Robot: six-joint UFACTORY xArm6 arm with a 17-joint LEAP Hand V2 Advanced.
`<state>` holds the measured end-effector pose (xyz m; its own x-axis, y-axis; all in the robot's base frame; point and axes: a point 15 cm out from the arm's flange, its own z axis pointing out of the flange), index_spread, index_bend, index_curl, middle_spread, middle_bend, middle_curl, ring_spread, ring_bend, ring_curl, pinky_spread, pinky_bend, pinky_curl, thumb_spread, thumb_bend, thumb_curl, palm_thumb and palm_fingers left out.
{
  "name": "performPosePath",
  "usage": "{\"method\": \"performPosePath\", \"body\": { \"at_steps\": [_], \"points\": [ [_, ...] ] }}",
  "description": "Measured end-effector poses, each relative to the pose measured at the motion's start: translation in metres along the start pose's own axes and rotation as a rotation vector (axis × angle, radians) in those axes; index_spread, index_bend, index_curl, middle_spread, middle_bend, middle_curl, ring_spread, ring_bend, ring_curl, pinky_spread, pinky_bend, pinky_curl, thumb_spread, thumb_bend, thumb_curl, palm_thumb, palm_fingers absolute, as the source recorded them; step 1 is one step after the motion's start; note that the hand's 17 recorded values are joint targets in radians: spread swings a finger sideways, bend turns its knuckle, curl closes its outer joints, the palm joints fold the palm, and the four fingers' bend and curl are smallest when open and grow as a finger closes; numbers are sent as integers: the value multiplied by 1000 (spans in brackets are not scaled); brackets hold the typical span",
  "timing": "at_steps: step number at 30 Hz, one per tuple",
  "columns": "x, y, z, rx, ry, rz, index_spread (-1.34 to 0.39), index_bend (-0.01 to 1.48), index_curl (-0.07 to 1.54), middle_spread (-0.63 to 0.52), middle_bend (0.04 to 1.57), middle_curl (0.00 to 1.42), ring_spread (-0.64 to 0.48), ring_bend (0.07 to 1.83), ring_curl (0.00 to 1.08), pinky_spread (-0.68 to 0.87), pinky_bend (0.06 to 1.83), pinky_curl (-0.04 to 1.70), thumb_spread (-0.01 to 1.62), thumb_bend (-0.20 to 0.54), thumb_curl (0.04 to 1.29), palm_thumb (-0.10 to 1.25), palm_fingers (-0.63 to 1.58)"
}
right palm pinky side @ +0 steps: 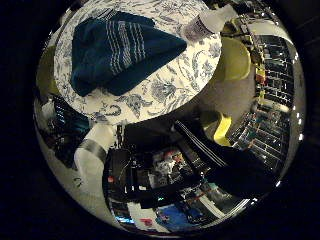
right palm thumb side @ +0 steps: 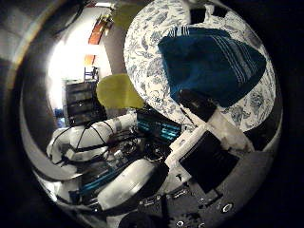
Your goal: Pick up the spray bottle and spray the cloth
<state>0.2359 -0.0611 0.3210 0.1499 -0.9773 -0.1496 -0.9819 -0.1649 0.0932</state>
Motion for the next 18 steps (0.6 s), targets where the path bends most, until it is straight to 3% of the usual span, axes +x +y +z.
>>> {"method": "performPosePath", "body": {
  "at_steps": [8,14,18],
  "points": [
    [-22,-29,-8,124,-85,-14,-370,178,400,-90,264,373,161,211,218,375,197,220,1101,-25,346,793,438],
    [-25,-24,18,152,-158,37,-350,146,343,-97,275,379,151,261,241,364,236,245,1082,-39,288,558,408],
    [-19,-35,7,285,-198,60,-326,141,309,-86,280,381,147,304,256,362,276,260,1034,-42,274,456,369]
  ]
}}
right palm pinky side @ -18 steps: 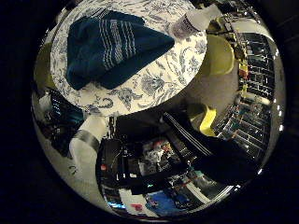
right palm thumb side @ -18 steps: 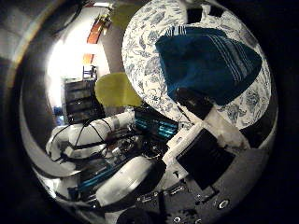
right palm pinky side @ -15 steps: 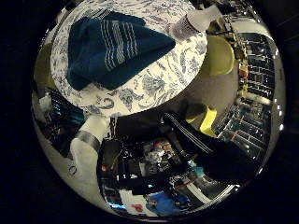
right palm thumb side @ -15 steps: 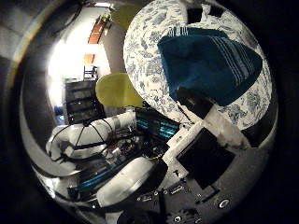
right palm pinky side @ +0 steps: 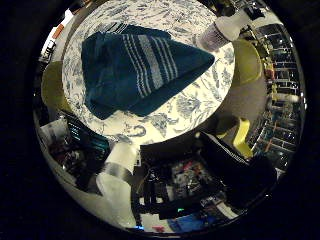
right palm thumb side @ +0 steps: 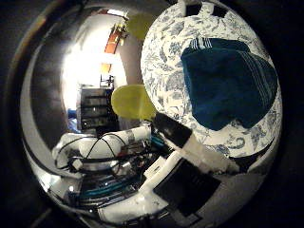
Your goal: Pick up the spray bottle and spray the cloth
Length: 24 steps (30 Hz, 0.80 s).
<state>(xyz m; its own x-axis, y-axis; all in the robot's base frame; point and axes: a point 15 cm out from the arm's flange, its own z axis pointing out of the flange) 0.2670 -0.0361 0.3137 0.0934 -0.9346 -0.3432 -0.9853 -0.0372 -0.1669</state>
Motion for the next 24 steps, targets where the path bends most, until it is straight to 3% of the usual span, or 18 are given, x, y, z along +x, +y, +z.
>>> {"method": "performPosePath", "body": {
  "at_steps": [10,16,20,24],
  "points": [
    [35,-18,-34,254,-103,131,-290,146,263,-35,301,383,167,384,269,370,398,285,920,-33,281,303,297],
    [47,-40,-57,438,-196,147,-285,154,258,-72,366,396,122,484,286,351,430,278,927,-22,296,348,380],
    [82,-48,-82,613,-254,215,-282,162,270,-108,423,412,80,521,289,326,442,268,943,-26,301,394,399],
    [115,-48,-97,663,-251,237,-283,164,278,-126,444,418,65,546,287,310,471,263,948,-30,298,389,391]
  ]
}}
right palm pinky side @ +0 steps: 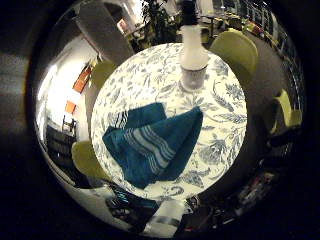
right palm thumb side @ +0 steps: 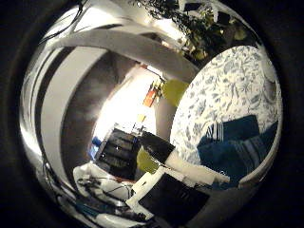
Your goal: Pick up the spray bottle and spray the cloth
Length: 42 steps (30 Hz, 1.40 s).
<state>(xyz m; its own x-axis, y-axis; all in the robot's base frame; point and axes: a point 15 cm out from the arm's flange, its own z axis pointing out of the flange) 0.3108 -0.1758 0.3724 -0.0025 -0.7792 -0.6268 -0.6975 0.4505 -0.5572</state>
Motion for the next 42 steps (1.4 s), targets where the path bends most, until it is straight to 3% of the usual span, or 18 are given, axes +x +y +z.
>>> {"method": "performPosePath", "body": {
  "at_steps": [8,17,28,42],
  "points": [
    [54,-1,-20,59,-42,113,-256,151,275,-126,474,427,59,610,291,302,543,257,950,-30,295,389,330],
    [105,9,-28,153,-259,241,-234,172,296,-76,448,418,70,593,281,302,592,246,974,-27,304,467,220],
    [164,18,-26,172,-351,261,-214,158,304,29,333,375,155,475,250,341,559,239,971,-28,302,485,139],
    [200,11,-5,142,-396,298,-210,154,286,49,310,370,163,452,257,341,517,246,973,-27,303,497,150]
  ]
}}
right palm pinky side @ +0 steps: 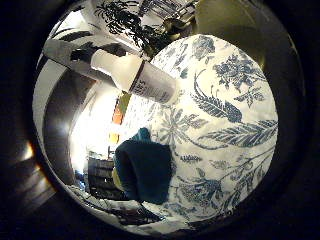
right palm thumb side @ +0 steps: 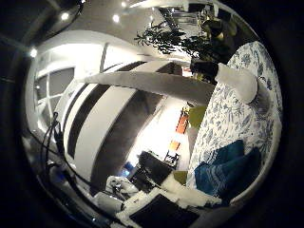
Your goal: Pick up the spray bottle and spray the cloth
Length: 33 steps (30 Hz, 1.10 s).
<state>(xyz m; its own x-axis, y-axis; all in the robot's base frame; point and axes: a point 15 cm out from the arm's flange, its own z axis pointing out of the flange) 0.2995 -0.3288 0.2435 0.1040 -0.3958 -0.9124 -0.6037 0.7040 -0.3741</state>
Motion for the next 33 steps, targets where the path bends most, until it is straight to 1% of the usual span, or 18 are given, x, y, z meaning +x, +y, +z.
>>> {"method": "performPosePath", "body": {
  "at_steps": [9,15,24,33],
  "points": [
    [14,-9,34,-53,-39,8,-198,154,280,51,307,371,163,431,257,356,498,255,976,-28,299,501,147],
    [16,-16,52,-62,-64,7,-198,154,276,51,308,372,166,423,260,353,483,262,973,-28,304,509,145],
    [30,-35,65,-71,-52,9,-198,152,273,57,305,371,180,415,264,355,470,270,973,-28,302,512,148],
    [36,-43,83,-95,-52,16,-190,153,275,66,304,373,181,409,267,356,462,277,972,-27,300,516,151]
  ]
}}
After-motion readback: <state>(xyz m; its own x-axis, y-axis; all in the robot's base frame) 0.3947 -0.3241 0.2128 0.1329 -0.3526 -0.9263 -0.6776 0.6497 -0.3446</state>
